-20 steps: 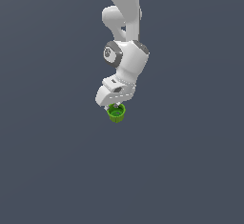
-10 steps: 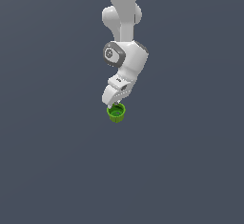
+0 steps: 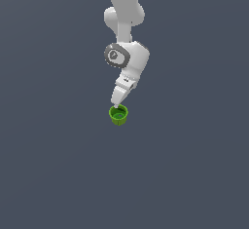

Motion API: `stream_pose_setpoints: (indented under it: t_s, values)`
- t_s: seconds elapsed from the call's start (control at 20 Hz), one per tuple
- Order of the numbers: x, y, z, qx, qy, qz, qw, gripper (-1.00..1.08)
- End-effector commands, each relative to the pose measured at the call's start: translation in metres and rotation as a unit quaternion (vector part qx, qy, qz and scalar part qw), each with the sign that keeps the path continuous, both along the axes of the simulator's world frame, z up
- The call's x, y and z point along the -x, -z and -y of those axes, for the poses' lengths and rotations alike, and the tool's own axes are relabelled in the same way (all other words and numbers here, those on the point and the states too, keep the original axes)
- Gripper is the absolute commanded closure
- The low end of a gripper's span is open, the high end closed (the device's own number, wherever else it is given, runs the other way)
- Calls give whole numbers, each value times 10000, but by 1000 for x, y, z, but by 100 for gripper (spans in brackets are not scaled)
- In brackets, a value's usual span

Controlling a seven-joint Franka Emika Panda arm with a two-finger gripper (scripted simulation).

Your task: Pick up the object and move it to a goal position.

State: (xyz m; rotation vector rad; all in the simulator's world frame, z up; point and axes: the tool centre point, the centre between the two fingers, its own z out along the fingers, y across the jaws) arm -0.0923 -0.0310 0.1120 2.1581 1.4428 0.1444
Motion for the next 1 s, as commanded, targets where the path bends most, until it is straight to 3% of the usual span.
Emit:
stream_pose_setpoints:
  t_s: [0.0,0.5,0.95]
  values:
    - [8,4,-3,41,-252,-67,9997,-20]
    - [29,13,-9,114,-835,-246,9961,-20]
    - [31,16,-9,119,-889,-266,9956,-20]
